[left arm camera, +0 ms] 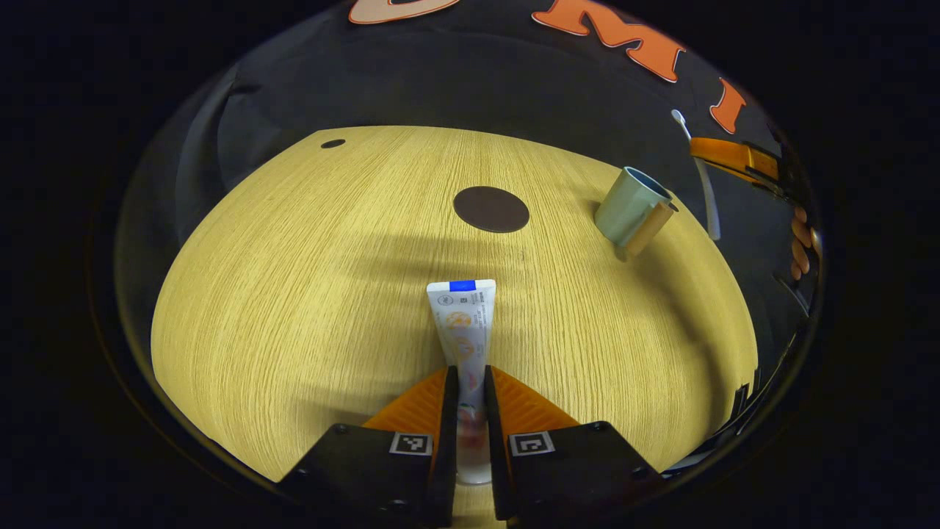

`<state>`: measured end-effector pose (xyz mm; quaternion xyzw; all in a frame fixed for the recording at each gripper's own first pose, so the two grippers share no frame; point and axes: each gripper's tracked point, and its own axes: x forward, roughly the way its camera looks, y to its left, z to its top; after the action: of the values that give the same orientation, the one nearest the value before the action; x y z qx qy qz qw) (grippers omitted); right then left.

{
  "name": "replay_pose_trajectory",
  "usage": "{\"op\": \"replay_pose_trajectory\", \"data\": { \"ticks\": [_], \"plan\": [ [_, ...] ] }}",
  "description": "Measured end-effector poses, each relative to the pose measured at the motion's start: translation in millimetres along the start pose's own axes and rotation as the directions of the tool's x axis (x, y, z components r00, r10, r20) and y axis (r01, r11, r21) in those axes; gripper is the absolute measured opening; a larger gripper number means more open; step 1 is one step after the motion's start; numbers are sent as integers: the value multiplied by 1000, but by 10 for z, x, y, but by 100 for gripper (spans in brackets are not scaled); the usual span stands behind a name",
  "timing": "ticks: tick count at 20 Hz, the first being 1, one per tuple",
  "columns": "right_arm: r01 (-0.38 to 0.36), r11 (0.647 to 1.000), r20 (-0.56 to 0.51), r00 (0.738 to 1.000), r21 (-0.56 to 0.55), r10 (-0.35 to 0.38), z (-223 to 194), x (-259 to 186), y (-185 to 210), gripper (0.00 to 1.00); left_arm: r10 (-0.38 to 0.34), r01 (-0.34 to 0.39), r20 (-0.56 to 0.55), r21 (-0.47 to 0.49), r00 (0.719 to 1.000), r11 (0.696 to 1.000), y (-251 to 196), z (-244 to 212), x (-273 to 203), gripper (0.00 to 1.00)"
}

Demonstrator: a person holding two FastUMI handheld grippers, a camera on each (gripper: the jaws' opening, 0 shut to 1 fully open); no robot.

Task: Put the toothbrush and toothpaste on the desktop into the cup, then pick up the cup and place it on the coaster on the desktop.

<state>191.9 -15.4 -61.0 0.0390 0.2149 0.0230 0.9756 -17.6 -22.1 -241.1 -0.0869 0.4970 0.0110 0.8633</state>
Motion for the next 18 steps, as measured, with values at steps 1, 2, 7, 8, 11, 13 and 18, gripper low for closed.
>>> {"op": "replay_pose_trajectory", "data": {
  "ticks": [1, 2, 7, 8, 11, 13, 18],
  "plan": [
    [5, 1000, 27, 1000, 14, -5, 64, 39, -44, 5, -1, 1, 3, 0, 1000, 1000, -3, -5, 3, 24],
    [9, 1000, 54, 999, 28, -10, 125, 72, -90, 5, -4, 4, 6, 1, 1000, 1000, -3, 2, 8, 23],
    [-12, 995, 152, 988, 98, -3, 326, 245, -173, 5, -13, 13, 15, 4, 1000, 1000, -9, 36, -32, 24],
    [-6, 994, 181, 983, 106, -13, 359, 294, -186, 5, -15, 15, 20, 5, 1000, 1000, 2, 25, -20, 24],
    [24, 997, 239, 970, 74, -41, 339, 461, -236, 5, -15, 15, 43, -2, 999, 1000, -4, 31, -13, 24],
    [28, 998, 275, 961, 50, -41, 350, 536, -233, 5, -16, 17, 57, -8, 998, 1000, -16, 16, -2, 24],
    [8, 1000, 274, 961, 26, -15, 155, 752, -191, 5, -39, 40, 115, -7, 993, 999, -9, 69, -40, 24]
  ]
}}
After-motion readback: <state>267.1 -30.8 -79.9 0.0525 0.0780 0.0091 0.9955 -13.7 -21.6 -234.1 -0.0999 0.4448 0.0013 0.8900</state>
